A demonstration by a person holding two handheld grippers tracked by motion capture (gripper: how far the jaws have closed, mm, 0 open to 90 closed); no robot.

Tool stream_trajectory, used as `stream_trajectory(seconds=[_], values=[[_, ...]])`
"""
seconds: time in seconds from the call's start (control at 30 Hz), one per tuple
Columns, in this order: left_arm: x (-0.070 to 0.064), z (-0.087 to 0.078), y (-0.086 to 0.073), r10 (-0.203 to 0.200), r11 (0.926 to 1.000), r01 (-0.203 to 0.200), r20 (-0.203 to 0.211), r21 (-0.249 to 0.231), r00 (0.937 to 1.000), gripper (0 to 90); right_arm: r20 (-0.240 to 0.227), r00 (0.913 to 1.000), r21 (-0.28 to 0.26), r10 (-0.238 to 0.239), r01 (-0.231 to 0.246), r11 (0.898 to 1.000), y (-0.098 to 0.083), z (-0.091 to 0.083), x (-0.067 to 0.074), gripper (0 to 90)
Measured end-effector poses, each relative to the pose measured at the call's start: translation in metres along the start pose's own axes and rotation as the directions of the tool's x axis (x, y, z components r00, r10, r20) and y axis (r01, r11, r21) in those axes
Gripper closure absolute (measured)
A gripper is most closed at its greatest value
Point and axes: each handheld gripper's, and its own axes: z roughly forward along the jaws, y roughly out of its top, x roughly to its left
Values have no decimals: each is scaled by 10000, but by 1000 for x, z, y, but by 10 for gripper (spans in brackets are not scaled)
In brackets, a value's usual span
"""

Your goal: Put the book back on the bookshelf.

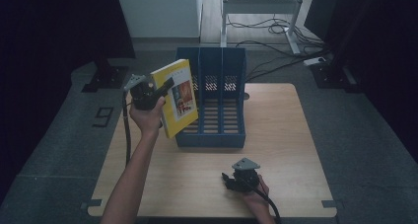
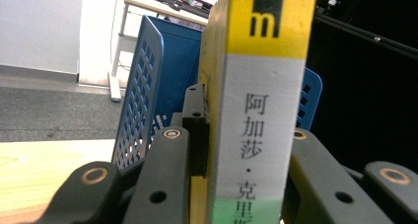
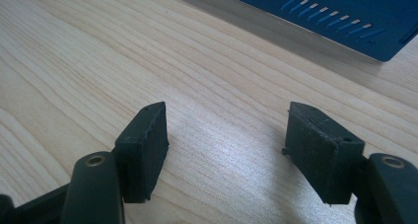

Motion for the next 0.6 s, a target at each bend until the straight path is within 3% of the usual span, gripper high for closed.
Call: stream_trajectory(seconds=[0.6], values=[[2, 16, -1, -80, 9999, 84, -317, 123, 9995, 744, -1, 10000, 0, 6, -6, 10000, 0, 0, 0, 322]])
